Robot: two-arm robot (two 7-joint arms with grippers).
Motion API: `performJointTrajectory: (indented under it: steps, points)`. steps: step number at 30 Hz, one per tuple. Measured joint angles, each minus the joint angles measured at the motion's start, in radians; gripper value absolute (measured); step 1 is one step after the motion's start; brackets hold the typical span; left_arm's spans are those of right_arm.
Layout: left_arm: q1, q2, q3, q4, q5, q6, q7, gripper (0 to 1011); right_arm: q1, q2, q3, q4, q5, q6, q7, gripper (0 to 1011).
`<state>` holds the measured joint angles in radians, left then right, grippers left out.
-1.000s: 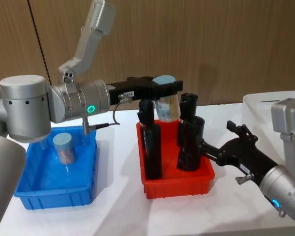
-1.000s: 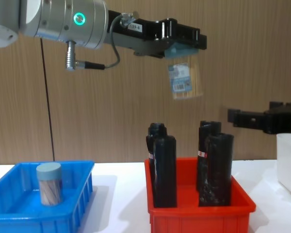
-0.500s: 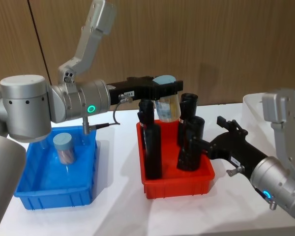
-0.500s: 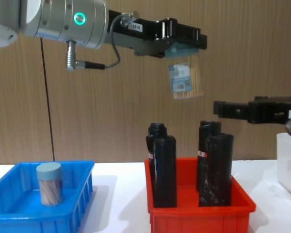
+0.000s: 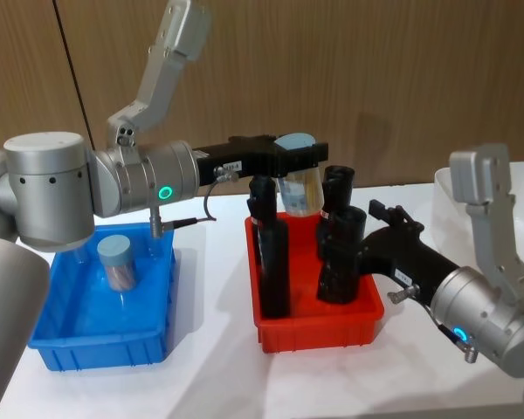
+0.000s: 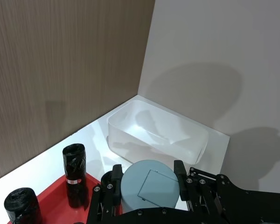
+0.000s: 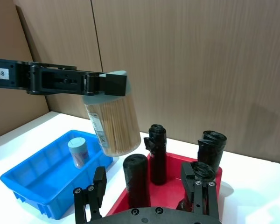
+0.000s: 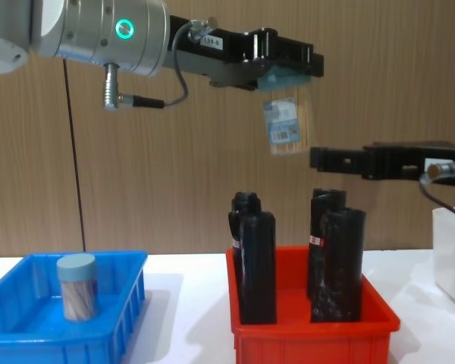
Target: Pick the cotton swabs from the blue box and place them into the white box.
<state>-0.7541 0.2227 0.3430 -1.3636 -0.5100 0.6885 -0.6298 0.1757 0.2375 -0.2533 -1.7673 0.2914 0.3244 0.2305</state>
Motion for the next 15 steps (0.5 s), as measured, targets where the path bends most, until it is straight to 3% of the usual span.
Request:
performJointTrajectory:
  steps: [15]
  points:
    - [0.000,0.000,0.000,0.000,0.000,0.000,0.000,673,0.036,-0.031,-0.018,0.025,-0.007,0.017,0.021,1002]
